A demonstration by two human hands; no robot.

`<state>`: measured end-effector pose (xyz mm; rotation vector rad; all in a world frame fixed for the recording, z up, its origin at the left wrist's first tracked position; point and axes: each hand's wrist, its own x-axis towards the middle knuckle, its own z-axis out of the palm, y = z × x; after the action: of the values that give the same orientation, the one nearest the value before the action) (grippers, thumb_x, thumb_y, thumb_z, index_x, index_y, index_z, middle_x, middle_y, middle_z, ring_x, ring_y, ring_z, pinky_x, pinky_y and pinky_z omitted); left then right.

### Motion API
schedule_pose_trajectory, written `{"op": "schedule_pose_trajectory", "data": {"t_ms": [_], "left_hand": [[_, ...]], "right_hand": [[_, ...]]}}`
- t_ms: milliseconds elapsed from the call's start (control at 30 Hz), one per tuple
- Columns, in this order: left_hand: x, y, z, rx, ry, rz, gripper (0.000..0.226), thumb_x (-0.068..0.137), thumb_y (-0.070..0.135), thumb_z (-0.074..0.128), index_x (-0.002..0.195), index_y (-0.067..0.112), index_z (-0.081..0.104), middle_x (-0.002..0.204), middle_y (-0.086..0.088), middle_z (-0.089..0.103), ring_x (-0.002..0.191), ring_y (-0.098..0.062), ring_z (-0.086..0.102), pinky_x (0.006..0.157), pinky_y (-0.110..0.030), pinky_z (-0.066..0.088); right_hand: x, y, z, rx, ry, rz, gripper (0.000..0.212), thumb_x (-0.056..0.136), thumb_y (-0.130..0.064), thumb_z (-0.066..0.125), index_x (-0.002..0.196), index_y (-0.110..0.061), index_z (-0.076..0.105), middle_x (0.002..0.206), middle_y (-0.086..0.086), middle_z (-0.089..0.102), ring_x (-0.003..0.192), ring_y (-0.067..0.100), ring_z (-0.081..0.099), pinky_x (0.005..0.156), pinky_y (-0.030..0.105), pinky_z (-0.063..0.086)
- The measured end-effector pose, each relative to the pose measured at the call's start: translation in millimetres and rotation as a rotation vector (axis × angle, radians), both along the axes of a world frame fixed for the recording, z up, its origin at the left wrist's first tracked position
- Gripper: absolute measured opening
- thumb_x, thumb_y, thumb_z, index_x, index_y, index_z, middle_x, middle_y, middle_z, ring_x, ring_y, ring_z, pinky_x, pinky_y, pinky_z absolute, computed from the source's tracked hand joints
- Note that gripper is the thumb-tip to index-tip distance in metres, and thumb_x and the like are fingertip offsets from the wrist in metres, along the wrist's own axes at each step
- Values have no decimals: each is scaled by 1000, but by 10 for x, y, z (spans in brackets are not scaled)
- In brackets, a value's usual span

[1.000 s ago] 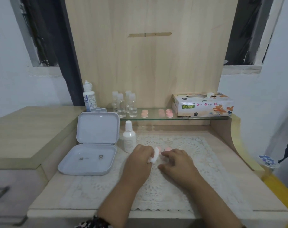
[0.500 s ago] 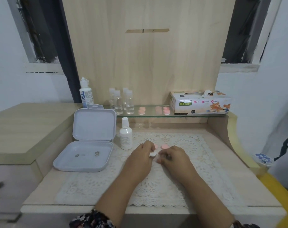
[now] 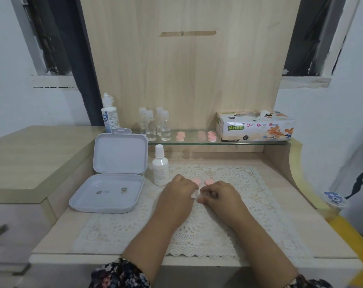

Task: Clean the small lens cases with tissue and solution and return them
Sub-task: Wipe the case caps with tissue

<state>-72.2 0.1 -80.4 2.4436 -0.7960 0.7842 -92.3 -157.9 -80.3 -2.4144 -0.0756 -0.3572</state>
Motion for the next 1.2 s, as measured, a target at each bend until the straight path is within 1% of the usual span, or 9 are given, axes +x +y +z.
{"op": "schedule_pose_trajectory", "data": {"t_ms": [133, 233, 333, 400, 500, 600, 700, 900, 1200], "left_hand": [[-33, 8, -9, 60, -55, 21, 31, 78, 29, 47, 73, 12, 72, 72, 3, 59, 76, -19, 52, 60, -33, 50], [-32, 20, -27, 94, -37, 29, 19, 75, 28, 60, 72, 14, 72, 76, 5, 57, 78, -19, 52, 62, -34, 50], [-15, 14, -31, 103, 73, 59, 19, 84, 31, 67, 91, 15, 73, 93, 5, 58, 95, -18, 46, 80, -31, 42], [13, 18, -2, 44, 198, 69, 24, 93, 32, 57, 105, 15, 69, 106, 5, 54, 104, -14, 37, 90, -25, 33], [16, 18, 63, -147, 294, 86, 15, 97, 26, 51, 96, 15, 61, 98, 5, 49, 103, -17, 40, 87, -25, 33], [-18, 96, 89, -418, 100, 164, 6, 95, 12, 52, 95, 13, 58, 92, 4, 51, 90, -16, 47, 73, -22, 34], [-38, 141, 77, -482, -71, 115, 20, 89, 2, 50, 102, 10, 63, 100, 5, 57, 91, -5, 48, 78, -8, 36], [-99, 69, 49, -115, 248, -38, 22, 84, 6, 62, 100, 21, 64, 96, 2, 64, 86, -16, 56, 75, -32, 49], [-236, -44, 157, 116, 71, 115, 30, 93, 23, 49, 122, 22, 53, 113, 1, 55, 106, -19, 45, 89, -26, 30]], "right_hand": [[8, -2, -6, -2, -14, -7, 26, 86, -37, 68, 109, -26, 72, 93, -15, 52, 103, 11, 50, 94, 31, 42], [8, -11, -15, -15, -22, -15, 23, 89, -27, 63, 110, -26, 71, 96, -13, 53, 106, 12, 50, 96, 33, 42], [8, -10, -11, -14, -8, -14, 29, 85, -40, 69, 110, -26, 71, 97, -12, 54, 104, 11, 49, 93, 31, 42], [12, -7, -8, -6, 13, -12, 33, 82, -43, 72, 111, -27, 71, 97, -14, 54, 105, 11, 48, 93, 30, 41], [12, -12, 0, -31, 19, -11, 34, 82, -42, 72, 113, -29, 70, 98, -15, 52, 109, 12, 47, 97, 32, 39], [10, -16, 1, -15, 26, -14, 33, 82, -41, 72, 113, -29, 70, 100, -14, 52, 110, 12, 46, 97, 32, 39], [15, -15, -3, -17, 29, -13, 33, 81, -42, 72, 112, -29, 70, 100, -14, 53, 109, 12, 47, 97, 33, 40], [15, -9, -7, -16, 12, -6, 31, 82, -41, 72, 109, -27, 71, 96, -12, 55, 104, 15, 51, 93, 36, 44], [20, -6, -20, -7, 6, -6, 28, 81, -42, 72, 105, -27, 73, 95, -14, 55, 104, 13, 52, 94, 34, 44]]}}
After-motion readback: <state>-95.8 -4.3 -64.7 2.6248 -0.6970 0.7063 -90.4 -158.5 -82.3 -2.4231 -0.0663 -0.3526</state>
